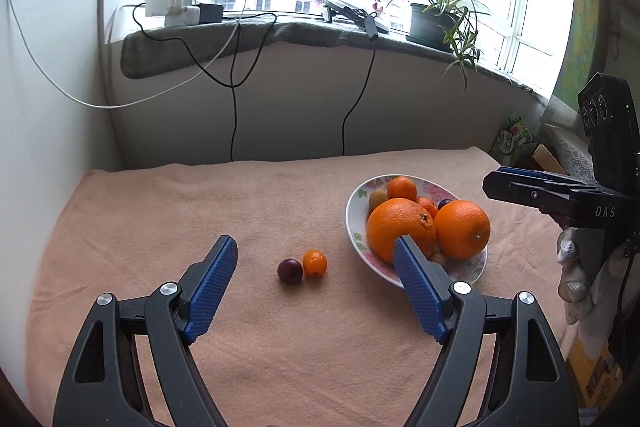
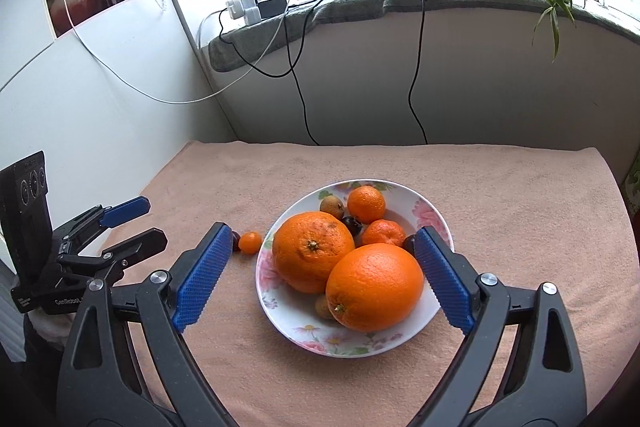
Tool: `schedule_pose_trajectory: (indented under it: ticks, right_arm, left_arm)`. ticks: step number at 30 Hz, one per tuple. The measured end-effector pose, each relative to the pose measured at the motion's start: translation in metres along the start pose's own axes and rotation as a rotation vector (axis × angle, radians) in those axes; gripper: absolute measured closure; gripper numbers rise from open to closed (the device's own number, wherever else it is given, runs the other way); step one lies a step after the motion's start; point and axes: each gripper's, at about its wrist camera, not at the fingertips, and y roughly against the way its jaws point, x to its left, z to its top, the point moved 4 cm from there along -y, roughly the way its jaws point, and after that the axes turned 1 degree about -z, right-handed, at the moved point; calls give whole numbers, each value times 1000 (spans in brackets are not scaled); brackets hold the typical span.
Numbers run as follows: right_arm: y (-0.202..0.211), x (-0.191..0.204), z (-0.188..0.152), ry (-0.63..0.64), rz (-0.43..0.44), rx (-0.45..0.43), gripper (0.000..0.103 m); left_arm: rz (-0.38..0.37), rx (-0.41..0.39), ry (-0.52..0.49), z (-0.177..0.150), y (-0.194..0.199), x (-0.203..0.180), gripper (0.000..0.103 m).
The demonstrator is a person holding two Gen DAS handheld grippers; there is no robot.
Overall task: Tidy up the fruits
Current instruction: 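Close the left tool on the dark plum while the right tool closes on the small tangerine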
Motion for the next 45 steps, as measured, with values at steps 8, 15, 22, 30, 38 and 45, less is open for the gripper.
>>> schedule_pose_trajectory:
  ticks: [8, 15, 22, 30, 38, 45]
  right_arm:
    - [-17, 38, 0, 106, 56, 35, 9]
    - [-42, 78, -9, 327, 86, 135, 38]
    - [-67, 108, -22, 559, 107, 239, 56]
    - [-106, 113, -28, 703, 99, 351, 67]
    - [-134, 119, -30, 834, 91, 432, 67]
    - [-149, 118, -33, 905, 88, 483, 67]
  left_arm:
    - [22, 37, 21, -29, 10, 28, 23]
    - [-25, 93, 6, -41, -4, 31, 43]
    - [-101, 137, -67, -36, -26, 21, 63]
    - [-134, 200, -107, -30, -56, 25, 68]
    - [-180, 249, -113, -28, -79, 27, 70]
    - [-209, 271, -103, -31, -91, 29, 70]
